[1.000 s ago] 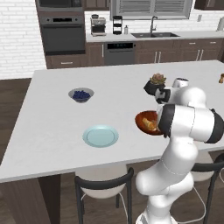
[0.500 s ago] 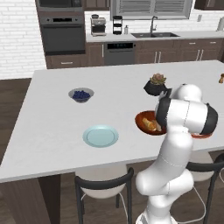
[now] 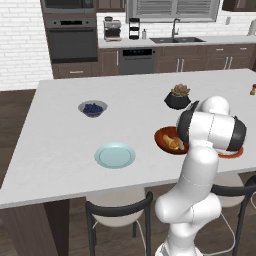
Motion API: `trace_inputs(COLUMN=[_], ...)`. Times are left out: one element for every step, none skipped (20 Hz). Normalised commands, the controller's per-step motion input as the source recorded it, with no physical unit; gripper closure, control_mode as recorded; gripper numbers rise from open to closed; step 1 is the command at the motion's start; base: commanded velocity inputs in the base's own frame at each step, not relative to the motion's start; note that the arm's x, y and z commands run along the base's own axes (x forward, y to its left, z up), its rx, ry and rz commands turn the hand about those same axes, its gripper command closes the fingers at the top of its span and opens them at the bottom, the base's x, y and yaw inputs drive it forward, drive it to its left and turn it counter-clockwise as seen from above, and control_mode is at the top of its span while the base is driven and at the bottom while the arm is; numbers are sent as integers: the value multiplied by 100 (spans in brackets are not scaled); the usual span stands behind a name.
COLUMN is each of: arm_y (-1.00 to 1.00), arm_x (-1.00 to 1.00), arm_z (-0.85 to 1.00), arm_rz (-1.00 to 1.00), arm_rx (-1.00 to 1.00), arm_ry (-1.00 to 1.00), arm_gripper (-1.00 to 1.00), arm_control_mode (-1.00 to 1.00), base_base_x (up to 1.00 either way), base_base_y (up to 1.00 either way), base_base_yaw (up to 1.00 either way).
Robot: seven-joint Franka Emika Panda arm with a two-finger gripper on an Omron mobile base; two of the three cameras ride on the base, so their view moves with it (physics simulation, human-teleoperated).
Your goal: Pick the chicken drumstick and sweet potato from their plates and place them in the bowl. Then put the bowl in the fridge.
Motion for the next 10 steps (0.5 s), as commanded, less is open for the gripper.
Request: trace_inputs(arm_y=[1, 0, 22, 11, 12, 13, 12, 15, 11, 9], arm_x=[0, 0, 0, 0, 0, 0, 2, 9, 11, 8], arm_z=[-3, -9, -21, -16, -9, -10, -6, -3, -7, -9], arm_rz=[1, 4, 1, 1, 1, 1, 1, 0, 0, 0], arm_rx=[0, 1, 0, 0, 0, 0, 0, 0, 0, 0], arm_ry=[-9, -11, -13, -14, -12, -13, -11, -8, -7, -7], arm_gripper=[-100, -100, -100, -100, -100, -100, -100, -100, -100, -100], arm_control_mode=[-100, -100, -100, -100, -100, -100, -100, -100, -100, -100], base_base_x=[0, 0, 0, 0, 0, 0, 0, 0, 0, 0], base_base_y=[0, 0, 0, 0, 0, 0, 0, 0, 0, 0], base_base_yaw=[0, 0, 0, 0, 0, 0, 0, 0, 0, 0])
